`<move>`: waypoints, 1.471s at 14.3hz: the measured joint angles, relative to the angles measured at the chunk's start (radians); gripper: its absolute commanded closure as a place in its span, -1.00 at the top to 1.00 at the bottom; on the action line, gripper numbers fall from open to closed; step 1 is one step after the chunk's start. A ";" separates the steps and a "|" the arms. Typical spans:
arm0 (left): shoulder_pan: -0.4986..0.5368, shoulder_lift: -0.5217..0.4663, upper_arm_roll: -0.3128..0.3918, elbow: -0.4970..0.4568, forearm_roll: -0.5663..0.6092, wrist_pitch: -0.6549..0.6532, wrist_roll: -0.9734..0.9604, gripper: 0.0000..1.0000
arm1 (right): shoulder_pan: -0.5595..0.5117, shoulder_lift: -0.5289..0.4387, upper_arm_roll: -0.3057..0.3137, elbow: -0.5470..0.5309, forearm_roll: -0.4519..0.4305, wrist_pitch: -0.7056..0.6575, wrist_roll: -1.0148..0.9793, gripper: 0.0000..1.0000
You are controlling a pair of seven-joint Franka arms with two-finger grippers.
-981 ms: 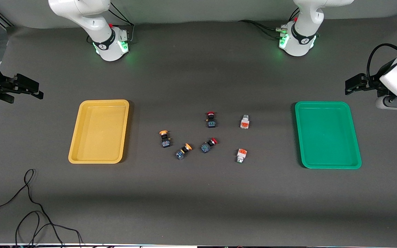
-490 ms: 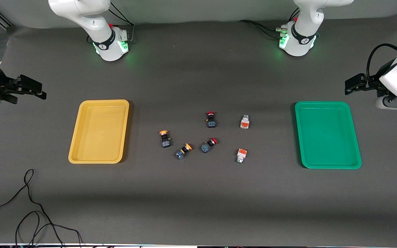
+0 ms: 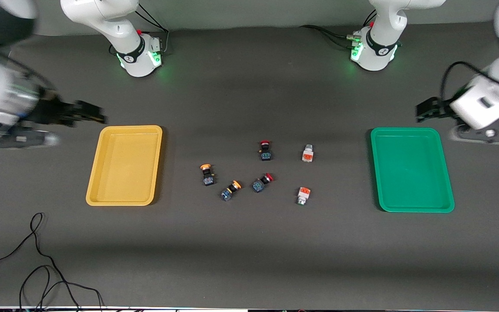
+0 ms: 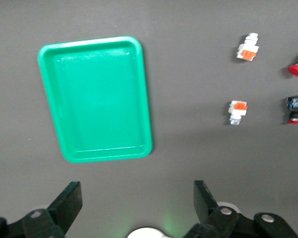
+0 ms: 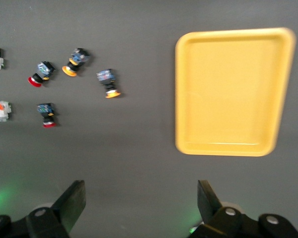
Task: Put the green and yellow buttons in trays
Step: 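Lower the right gripper onto a black button while the left gripper reaches a white one, then close the right gripper on the black button while the left gripper grasps the white one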
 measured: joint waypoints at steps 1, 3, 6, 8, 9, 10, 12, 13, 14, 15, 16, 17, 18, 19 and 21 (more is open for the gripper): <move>-0.044 0.002 -0.002 -0.026 -0.009 0.030 -0.051 1.00 | 0.062 0.025 0.002 -0.020 -0.001 0.044 0.058 0.99; -0.123 0.010 -0.006 -0.068 -0.039 0.082 -0.143 1.00 | 0.147 0.105 0.004 -0.047 -0.001 0.131 0.109 0.99; -0.217 0.038 -0.008 -0.090 -0.062 0.132 -0.264 1.00 | 0.212 0.258 0.004 -0.086 -0.001 0.327 0.117 0.99; -0.283 0.065 -0.008 -0.091 -0.064 0.151 -0.349 1.00 | 0.244 0.354 0.004 -0.111 -0.001 0.467 0.134 0.99; -0.313 0.076 -0.008 -0.093 -0.064 0.151 -0.388 1.00 | 0.257 0.396 0.004 -0.119 -0.001 0.522 0.140 0.99; -0.337 0.083 -0.008 -0.098 -0.064 0.154 -0.423 1.00 | 0.266 0.434 0.004 -0.122 -0.001 0.564 0.144 0.99; -0.362 0.094 -0.008 -0.106 -0.064 0.205 -0.468 1.00 | 0.272 0.493 0.003 -0.122 -0.001 0.626 0.145 0.99; -0.367 0.105 -0.008 -0.111 -0.064 0.239 -0.476 1.00 | 0.272 0.518 0.001 -0.122 -0.001 0.653 0.145 0.99; -0.370 0.123 -0.008 -0.118 -0.064 0.269 -0.479 1.00 | 0.272 0.539 -0.001 -0.122 -0.001 0.678 0.145 0.99; -0.371 0.149 -0.008 -0.124 -0.064 0.298 -0.479 1.00 | 0.272 0.557 -0.004 -0.122 -0.001 0.697 0.145 0.99; -0.371 0.177 -0.008 -0.132 -0.064 0.328 -0.479 1.00 | 0.272 0.574 -0.006 -0.122 -0.001 0.711 0.145 0.99; -0.371 0.206 -0.008 -0.142 -0.064 0.362 -0.479 1.00 | 0.272 0.588 -0.008 -0.122 -0.001 0.719 0.145 0.99; -0.371 0.233 -0.008 -0.158 -0.064 0.403 -0.479 1.00 | 0.272 0.601 -0.008 -0.122 -0.001 0.729 0.145 0.96; -0.372 0.260 -0.008 -0.176 -0.064 0.450 -0.479 1.00 | 0.272 0.612 -0.008 -0.122 -0.001 0.736 0.145 0.76; -0.374 0.315 -0.008 -0.211 -0.063 0.543 -0.479 1.00 | 0.272 0.632 -0.008 -0.125 -0.001 0.758 0.145 -0.58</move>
